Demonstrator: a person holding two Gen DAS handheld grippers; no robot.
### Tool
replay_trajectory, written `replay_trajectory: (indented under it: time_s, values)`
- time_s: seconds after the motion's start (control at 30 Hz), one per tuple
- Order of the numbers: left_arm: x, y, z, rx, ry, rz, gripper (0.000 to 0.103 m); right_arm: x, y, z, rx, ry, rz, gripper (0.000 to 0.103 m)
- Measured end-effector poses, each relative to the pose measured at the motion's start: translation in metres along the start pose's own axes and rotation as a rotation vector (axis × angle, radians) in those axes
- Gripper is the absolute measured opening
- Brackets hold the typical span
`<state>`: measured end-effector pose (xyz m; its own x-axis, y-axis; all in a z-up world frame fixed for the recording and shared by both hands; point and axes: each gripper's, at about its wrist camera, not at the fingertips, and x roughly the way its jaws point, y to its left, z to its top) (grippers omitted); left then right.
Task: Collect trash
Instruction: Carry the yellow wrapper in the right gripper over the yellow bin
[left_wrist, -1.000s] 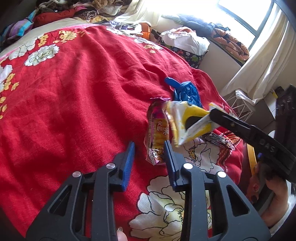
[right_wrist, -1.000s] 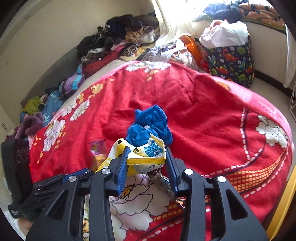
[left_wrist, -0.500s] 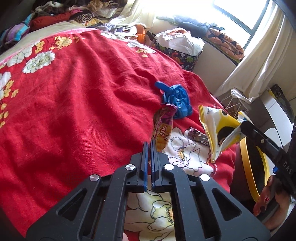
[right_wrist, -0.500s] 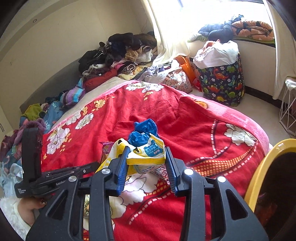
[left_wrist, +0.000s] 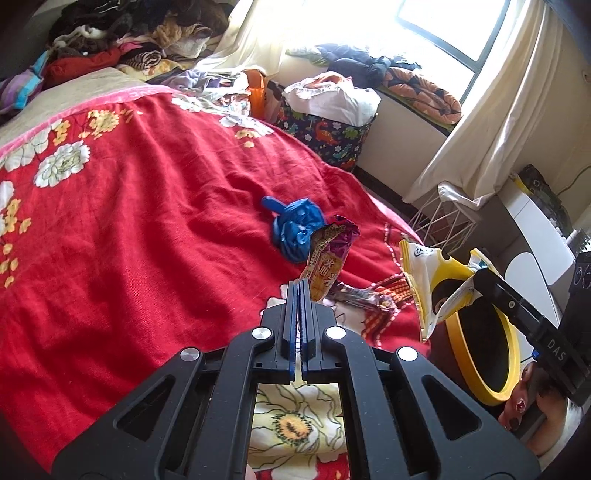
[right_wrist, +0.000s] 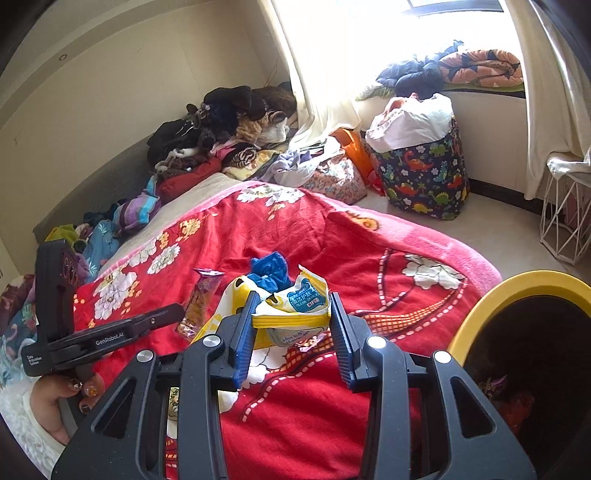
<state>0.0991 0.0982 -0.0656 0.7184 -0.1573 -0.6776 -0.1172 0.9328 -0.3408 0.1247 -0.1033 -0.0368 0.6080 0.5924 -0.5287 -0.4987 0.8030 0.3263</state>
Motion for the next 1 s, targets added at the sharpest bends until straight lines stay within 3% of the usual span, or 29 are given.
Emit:
replay_trajectory:
  time_s: [1.0]
  values:
    - [-0.01, -0.093, 0.002, 0.162, -0.028, -0.122, 0.0, -0.091, -0.08, 0.003, 0.125, -0.133, -0.185, 0.036]
